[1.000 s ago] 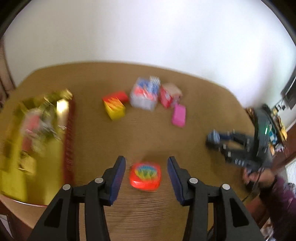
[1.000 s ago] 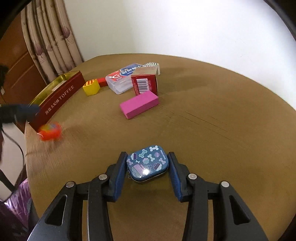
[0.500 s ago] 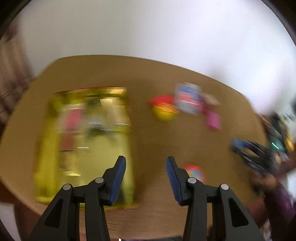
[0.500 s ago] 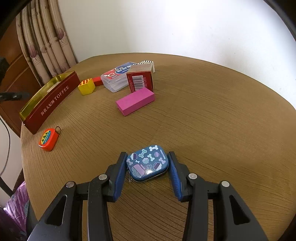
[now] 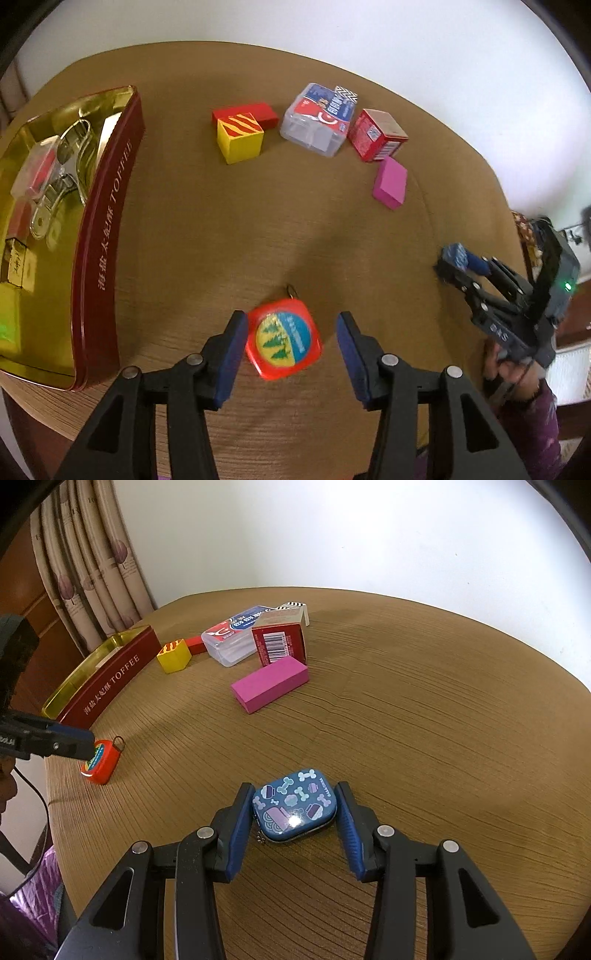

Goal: Organize rigid objects
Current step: 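Carry the red tape measure into the tin tray and open the left gripper, then carry the blue patterned tin into the tray and open the right gripper, then grasp the pink block with the right gripper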

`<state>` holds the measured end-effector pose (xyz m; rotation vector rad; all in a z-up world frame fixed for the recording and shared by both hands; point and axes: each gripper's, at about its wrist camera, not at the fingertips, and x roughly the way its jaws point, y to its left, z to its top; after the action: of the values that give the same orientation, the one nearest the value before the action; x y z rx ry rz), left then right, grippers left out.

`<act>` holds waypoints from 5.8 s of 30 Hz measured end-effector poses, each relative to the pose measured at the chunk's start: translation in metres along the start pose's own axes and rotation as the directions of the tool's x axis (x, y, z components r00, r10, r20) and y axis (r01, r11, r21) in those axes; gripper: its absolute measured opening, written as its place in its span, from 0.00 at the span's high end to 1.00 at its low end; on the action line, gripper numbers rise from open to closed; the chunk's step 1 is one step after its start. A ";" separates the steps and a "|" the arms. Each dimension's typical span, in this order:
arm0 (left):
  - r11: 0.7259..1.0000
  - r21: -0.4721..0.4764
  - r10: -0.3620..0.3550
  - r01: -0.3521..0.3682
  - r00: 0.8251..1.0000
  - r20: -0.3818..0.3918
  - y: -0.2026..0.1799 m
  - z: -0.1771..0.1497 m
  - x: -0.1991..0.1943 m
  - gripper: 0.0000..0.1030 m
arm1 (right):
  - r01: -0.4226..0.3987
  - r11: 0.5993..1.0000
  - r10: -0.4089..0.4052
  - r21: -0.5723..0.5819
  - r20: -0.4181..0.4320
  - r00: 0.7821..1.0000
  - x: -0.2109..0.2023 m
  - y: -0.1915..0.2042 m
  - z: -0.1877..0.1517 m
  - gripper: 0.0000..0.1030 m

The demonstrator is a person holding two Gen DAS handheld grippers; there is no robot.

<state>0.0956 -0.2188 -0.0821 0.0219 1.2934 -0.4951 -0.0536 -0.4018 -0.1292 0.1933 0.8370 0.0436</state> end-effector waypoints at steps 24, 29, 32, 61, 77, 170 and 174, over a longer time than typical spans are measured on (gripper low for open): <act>0.998 0.018 0.066 -0.067 0.997 0.043 0.004 -0.015 -0.024 0.49 | 0.091 0.994 -0.091 -0.054 -0.007 0.996 0.007 0.012 0.001 0.60; 0.996 -0.047 0.088 -0.082 0.985 0.147 0.045 -0.007 -0.090 0.49 | 0.067 0.996 -0.067 -0.052 -0.004 0.998 0.006 0.010 0.001 0.61; 0.983 -0.104 0.166 -0.150 0.972 0.164 0.090 0.011 -0.107 0.49 | 0.062 0.996 -0.063 -0.057 -0.002 0.998 0.005 0.011 0.001 0.61; 0.949 -0.227 0.299 -0.219 0.855 0.424 0.147 -0.028 -0.145 0.48 | 0.069 0.996 -0.072 -0.062 -0.043 0.997 0.003 0.029 0.015 0.61; 0.870 -0.375 0.466 -0.321 0.782 0.414 0.182 -0.114 -0.145 0.48 | -0.339 0.916 0.333 -0.216 -0.064 0.941 0.032 0.268 0.156 0.61; 0.967 0.033 0.241 -0.253 0.947 0.212 0.046 -0.053 -0.053 0.46 | 0.197 0.879 -0.183 0.435 -0.075 0.980 0.074 0.010 0.085 0.59; 0.969 0.032 0.232 -0.245 0.946 0.226 0.052 -0.056 -0.057 0.46 | 0.199 0.886 -0.180 0.419 -0.086 0.980 0.074 0.010 0.085 0.68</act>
<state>0.0530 -0.1372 -0.0583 0.1676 1.0410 -0.3176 0.0589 -0.3969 -0.1264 0.5236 0.8997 -0.3250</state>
